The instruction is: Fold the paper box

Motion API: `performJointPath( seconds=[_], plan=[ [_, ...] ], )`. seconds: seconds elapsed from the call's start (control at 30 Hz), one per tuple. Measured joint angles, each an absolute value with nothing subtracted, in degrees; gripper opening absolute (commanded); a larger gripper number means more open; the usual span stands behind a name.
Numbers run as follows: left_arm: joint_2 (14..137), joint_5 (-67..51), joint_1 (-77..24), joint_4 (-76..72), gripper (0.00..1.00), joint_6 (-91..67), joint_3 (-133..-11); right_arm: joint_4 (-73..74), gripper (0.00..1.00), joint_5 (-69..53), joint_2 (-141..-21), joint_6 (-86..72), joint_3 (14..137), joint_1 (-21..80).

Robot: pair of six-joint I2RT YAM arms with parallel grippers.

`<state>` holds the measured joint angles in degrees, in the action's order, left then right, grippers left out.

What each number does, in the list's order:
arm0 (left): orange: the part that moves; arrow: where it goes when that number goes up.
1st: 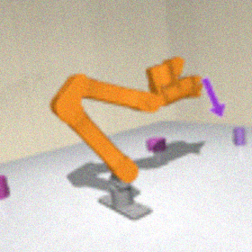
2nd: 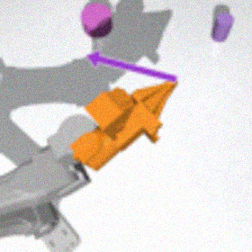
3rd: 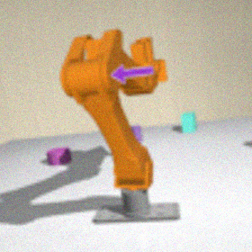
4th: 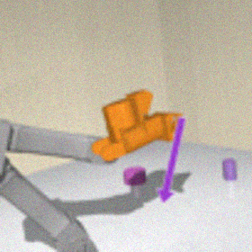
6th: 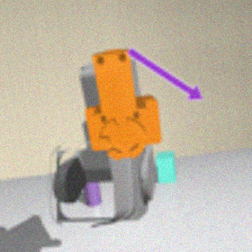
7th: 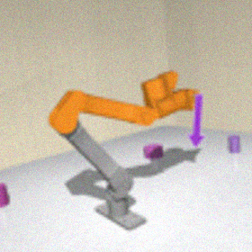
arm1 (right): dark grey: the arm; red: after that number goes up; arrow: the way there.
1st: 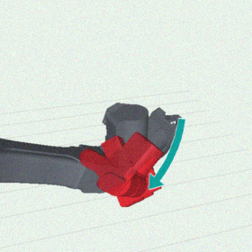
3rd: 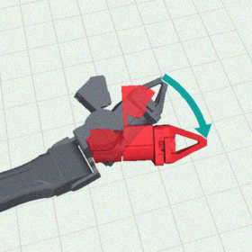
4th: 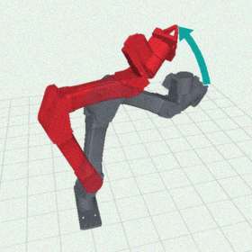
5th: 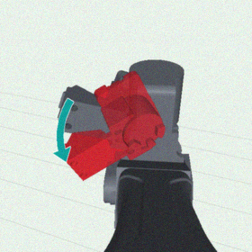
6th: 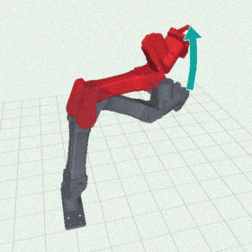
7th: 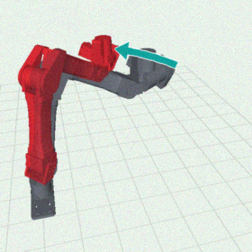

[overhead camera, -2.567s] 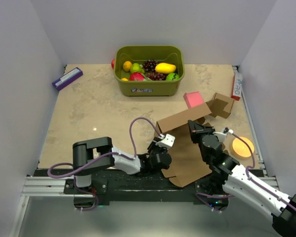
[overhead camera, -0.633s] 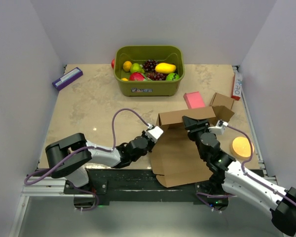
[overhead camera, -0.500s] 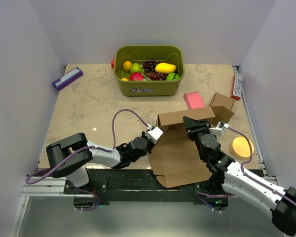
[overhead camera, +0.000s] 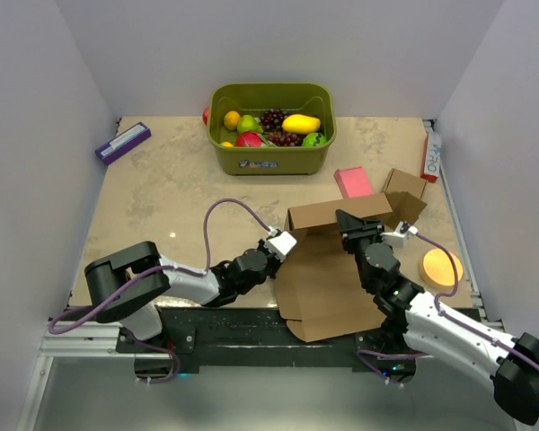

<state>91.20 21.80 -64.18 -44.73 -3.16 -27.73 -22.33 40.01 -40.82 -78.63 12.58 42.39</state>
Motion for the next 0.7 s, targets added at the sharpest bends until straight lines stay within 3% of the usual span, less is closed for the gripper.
performJointPath(
  seconds=[0.07, 0.17, 0.4, 0.7],
  plan=[
    [91.2, 21.6, -64.2, -44.7, 0.19, -3.2, -27.7, -23.4, 0.16, 40.0, -40.9, -78.8, 12.6, 42.4],
    [91.2, 21.6, -64.1, -44.6, 0.35, -3.5, -27.7, -24.1, 0.13, 40.0, -40.9, -79.2, 12.6, 42.4],
    [89.8, 21.6, -64.1, -44.5, 0.58, -5.3, -27.8, -23.9, 0.12, 40.0, -41.6, -80.1, 12.6, 42.3],
    [88.7, 21.7, -63.5, -44.7, 0.63, -5.5, -29.3, -24.2, 0.1, 40.0, -42.0, -80.6, 12.6, 42.3]
  ],
)
